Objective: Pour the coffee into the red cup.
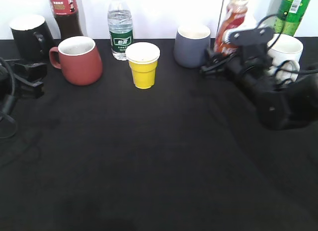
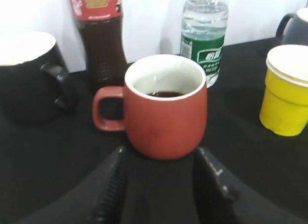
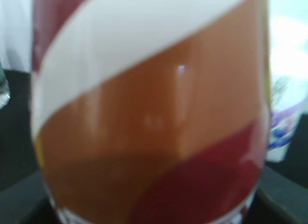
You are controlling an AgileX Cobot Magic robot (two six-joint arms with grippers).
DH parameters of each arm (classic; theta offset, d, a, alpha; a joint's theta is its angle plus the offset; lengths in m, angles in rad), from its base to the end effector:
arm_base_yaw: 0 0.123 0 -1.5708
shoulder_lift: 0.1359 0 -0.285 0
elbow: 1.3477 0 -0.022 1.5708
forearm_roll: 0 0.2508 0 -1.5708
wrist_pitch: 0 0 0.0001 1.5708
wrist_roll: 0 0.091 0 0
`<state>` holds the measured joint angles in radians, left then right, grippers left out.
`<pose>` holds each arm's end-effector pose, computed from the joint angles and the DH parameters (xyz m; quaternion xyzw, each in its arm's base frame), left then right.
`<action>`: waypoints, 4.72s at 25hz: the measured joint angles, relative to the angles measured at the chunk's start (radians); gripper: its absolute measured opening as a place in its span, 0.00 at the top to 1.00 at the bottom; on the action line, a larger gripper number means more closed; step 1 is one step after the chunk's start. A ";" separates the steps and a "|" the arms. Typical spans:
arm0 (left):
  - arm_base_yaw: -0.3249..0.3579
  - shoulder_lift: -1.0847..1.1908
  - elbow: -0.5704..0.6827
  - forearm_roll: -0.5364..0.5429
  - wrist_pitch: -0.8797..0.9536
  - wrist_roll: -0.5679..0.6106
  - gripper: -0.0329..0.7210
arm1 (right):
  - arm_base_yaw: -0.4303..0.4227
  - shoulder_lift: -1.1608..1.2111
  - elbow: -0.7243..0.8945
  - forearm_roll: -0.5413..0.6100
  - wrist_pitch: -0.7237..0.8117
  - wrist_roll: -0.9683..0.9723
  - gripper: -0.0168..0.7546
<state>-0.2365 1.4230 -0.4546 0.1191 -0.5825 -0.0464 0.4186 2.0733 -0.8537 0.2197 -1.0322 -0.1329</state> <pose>0.2512 -0.0666 0.2014 0.1354 0.7938 -0.0804 0.5875 0.3587 0.1410 0.1241 -0.0998 0.7379 0.0632 0.6645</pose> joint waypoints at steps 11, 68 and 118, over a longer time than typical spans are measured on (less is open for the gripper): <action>0.000 -0.006 0.000 0.000 0.015 0.000 0.50 | 0.000 0.139 -0.038 -0.045 -0.042 0.038 0.26; 0.000 -1.150 -0.112 -0.182 1.770 -0.058 0.50 | -0.001 -1.605 0.208 -0.280 2.015 0.293 0.23; 0.265 -1.429 -0.087 -0.099 1.680 -0.058 0.40 | -0.332 -2.082 0.351 -0.280 2.075 0.293 0.32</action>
<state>0.0285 -0.0056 -0.5412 0.0199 1.0971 -0.1048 0.0867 -0.0087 -0.5032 -0.0599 1.0428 0.1604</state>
